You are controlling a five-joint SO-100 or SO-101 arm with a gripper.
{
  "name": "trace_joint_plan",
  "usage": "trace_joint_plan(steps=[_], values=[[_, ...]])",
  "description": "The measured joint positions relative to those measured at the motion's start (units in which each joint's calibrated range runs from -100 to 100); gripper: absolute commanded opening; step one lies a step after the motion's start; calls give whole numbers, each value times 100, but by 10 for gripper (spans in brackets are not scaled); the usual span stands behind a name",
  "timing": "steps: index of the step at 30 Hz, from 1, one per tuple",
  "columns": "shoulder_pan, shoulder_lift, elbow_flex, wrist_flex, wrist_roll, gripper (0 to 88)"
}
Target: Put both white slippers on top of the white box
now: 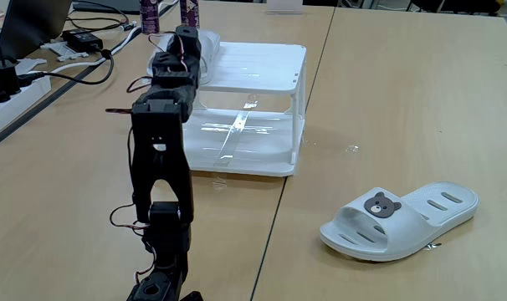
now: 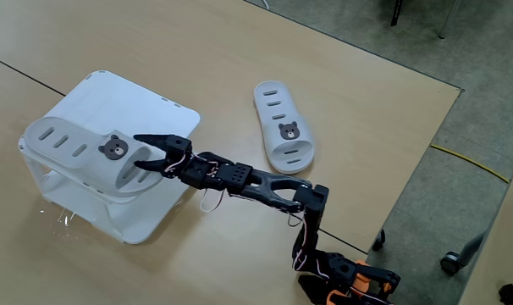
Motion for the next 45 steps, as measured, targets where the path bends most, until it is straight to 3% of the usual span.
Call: trace_joint_plan(steps=[5, 10, 12, 14, 22, 27, 29, 40, 43, 45], values=[[82, -816, 72, 781, 0, 318], [1161, -2103, 1240, 1142, 0, 301], [1723, -2763, 1851, 1142, 0, 209], [2097, -3654, 2642, 1142, 0, 24], [2187, -6219, 5148, 738, 0, 7], [2240, -6260, 7781, -2258, 0, 7], [2419, -6070, 8329, -2987, 0, 7], [4172, -2318, 8257, -3399, 0, 15], [4562, -1955, 8257, -3785, 0, 143], [4599, -1649, 8257, -4215, 0, 173]])
